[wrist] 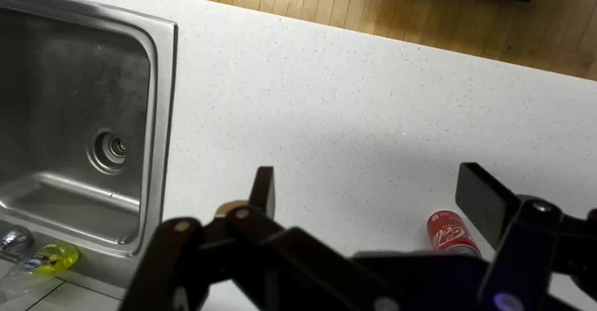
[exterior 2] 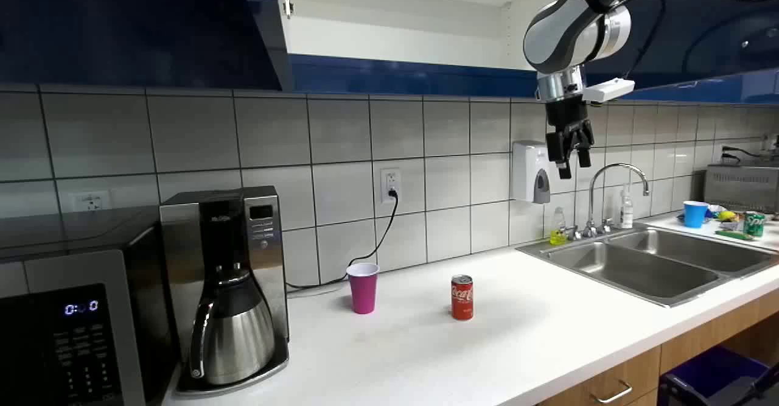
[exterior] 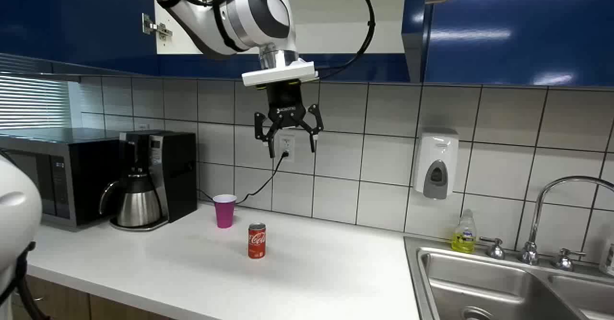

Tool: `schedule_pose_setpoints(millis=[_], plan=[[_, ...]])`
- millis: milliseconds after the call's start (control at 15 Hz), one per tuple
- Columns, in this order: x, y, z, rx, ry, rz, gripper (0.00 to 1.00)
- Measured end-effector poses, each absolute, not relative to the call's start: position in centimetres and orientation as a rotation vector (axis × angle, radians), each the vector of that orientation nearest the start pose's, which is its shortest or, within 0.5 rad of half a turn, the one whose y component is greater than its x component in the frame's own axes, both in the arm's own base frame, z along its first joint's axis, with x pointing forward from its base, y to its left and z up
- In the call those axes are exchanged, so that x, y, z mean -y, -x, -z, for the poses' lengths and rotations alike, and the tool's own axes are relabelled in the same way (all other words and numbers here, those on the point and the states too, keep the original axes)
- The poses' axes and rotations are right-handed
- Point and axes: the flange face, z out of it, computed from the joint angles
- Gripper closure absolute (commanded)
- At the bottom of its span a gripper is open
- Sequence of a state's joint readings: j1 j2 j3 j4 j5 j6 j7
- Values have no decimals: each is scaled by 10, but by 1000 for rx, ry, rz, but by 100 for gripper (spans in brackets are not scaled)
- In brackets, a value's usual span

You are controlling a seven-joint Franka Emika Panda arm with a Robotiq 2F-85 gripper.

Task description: Put the cola can inside the open cabinet

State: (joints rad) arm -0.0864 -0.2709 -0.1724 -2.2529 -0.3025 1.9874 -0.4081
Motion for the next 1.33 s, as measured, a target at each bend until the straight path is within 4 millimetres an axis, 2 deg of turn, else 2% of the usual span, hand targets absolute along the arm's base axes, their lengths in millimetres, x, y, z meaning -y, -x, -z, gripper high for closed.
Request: schedule_pose_setpoints(millis=[667, 867, 1067, 1333], plan=[[141, -449, -474, 466, 3326, -121, 0], [137, -454, -467, 486, 3320, -131, 0], [123, -469, -440, 544, 3301, -148, 0], [97, -488, -382, 649, 3273, -173, 0]])
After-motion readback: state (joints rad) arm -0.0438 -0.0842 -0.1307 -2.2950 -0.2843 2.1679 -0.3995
